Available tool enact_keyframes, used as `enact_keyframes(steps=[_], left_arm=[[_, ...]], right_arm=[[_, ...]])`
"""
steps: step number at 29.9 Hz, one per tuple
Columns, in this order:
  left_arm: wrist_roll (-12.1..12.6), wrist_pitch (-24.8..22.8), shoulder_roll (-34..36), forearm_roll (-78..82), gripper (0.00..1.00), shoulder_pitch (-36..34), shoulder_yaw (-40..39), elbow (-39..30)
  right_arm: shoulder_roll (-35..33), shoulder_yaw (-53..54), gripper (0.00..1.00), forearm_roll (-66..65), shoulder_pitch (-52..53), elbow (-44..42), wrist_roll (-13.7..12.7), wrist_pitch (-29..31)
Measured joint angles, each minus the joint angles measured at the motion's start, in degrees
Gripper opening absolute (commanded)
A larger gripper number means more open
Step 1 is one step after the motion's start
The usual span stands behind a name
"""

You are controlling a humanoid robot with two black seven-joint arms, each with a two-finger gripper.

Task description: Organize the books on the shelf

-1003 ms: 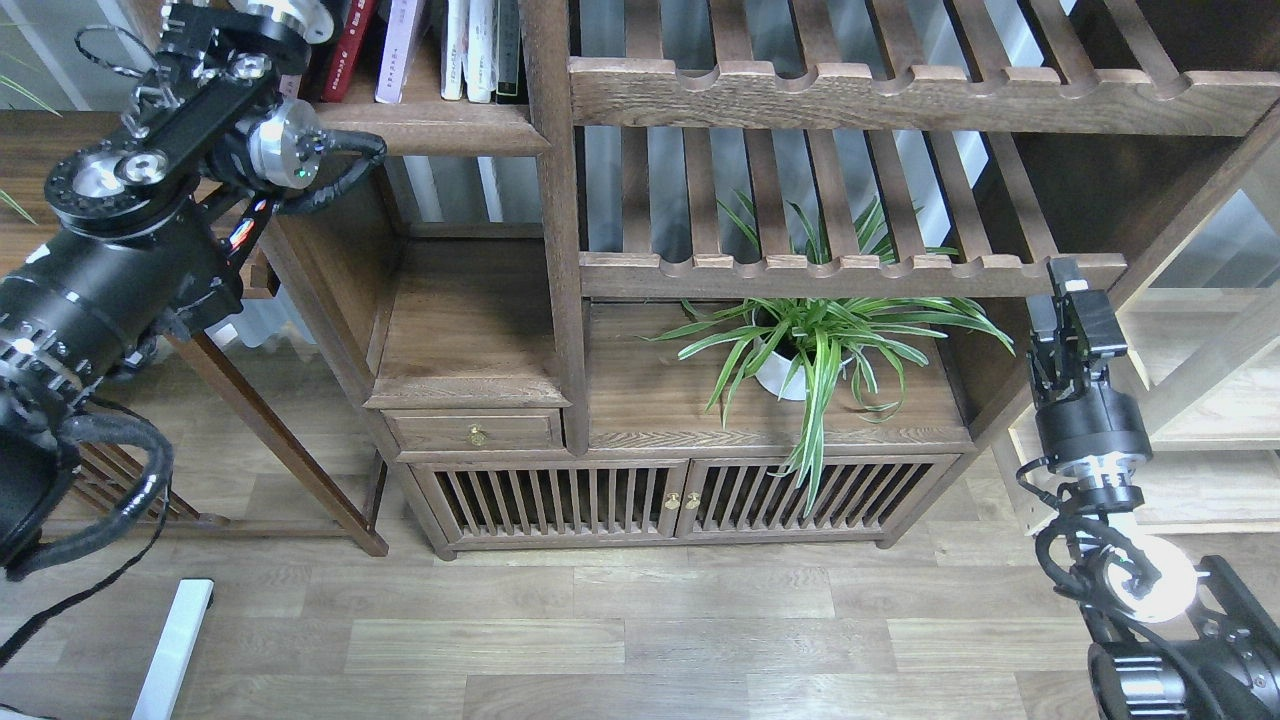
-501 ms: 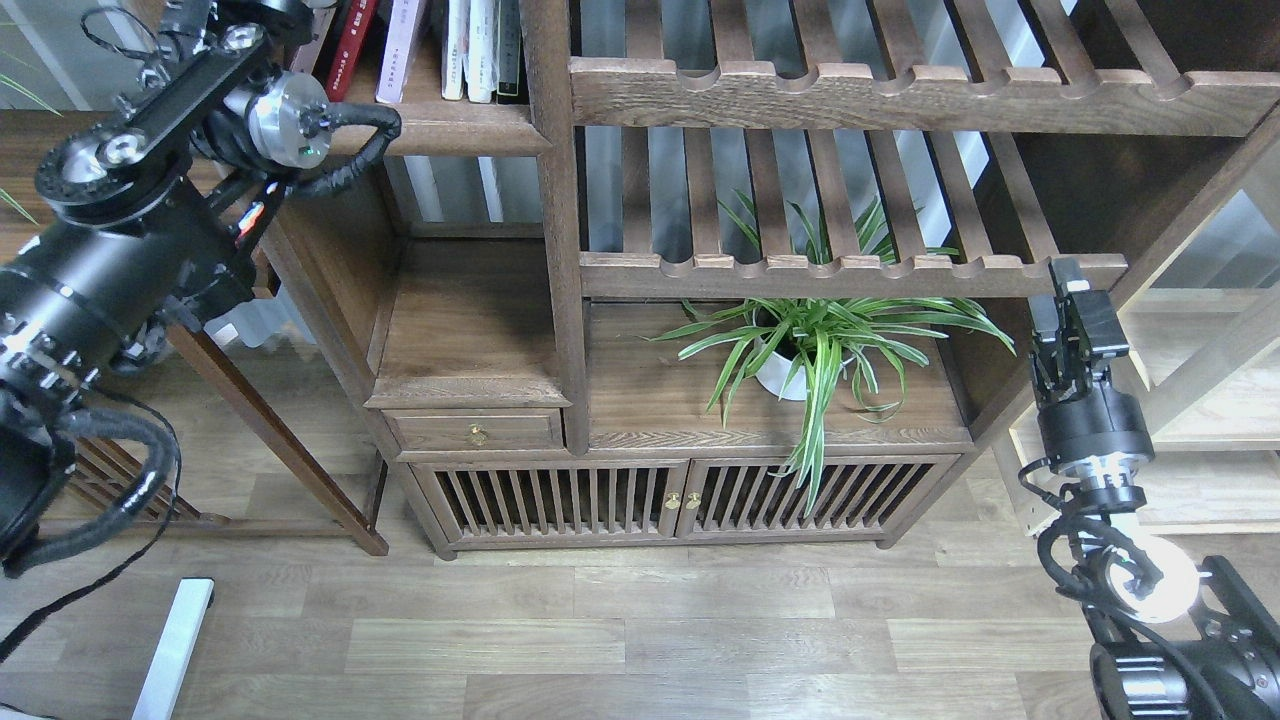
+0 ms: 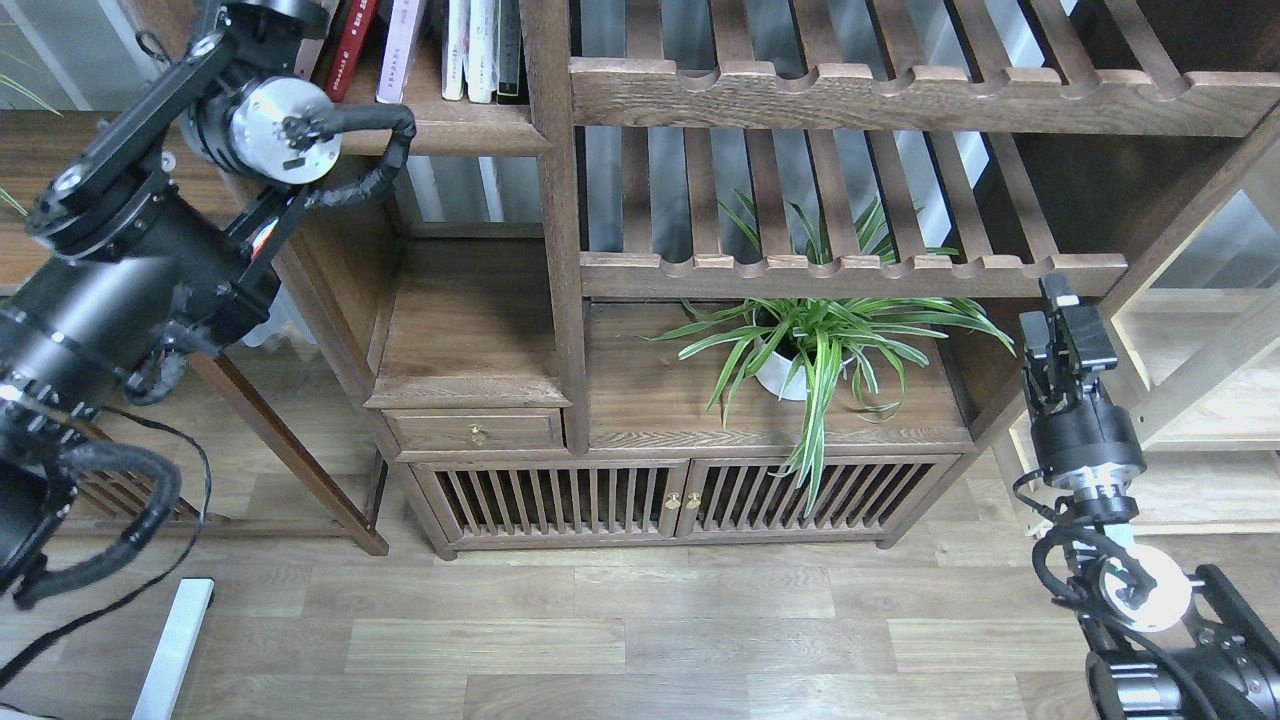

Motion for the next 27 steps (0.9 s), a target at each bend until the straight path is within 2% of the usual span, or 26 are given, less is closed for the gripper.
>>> enact_keyframes(steps=[3, 8, 11, 19, 23, 25, 27], left_arm=[[0.0, -2.8, -0.1, 0.0, 0.79, 2.7, -2.5, -4.0], [0.0, -3.5, -1.6, 0.0, 0.83, 6.6, -3.9, -12.4], [0.0, -3.5, -3.3, -0.2, 0.93, 7.8, -3.9, -15.9], [0.0, -3.8, -6.2, -0.2, 0.99, 9.2, 1.3, -17.3], [0.0, -6.6, -7.8, -0.2, 0.99, 10.4, 5.3, -17.3], [1.0, -8.7, -8.4, -0.2, 0.99, 12.3, 6.4, -17.2], [3.9, -10.7, -8.5, -0.1, 0.99, 14.5, 7.3, -17.2]], right_arm=[[0.1, 0.0, 0.78, 0.0, -0.2, -0.2, 0.0, 0.0], [0.5, -0.3, 0.79, 0.1, -0.2, -0.3, 0.0, 0.0], [0.6, -0.6, 0.82, 0.1, 0.0, -0.3, 0.0, 0.0], [0.5, -2.6, 0.82, 0.1, 1.4, 0.0, -0.1, 0.0], [-0.1, -2.6, 0.82, 0.0, 3.4, 0.1, -0.1, 0.0], [-0.3, -2.6, 0.82, 0.0, 4.4, 0.2, -0.2, 0.0], [-0.5, -2.6, 0.82, 0.0, 5.6, 0.2, -0.2, 0.0]])
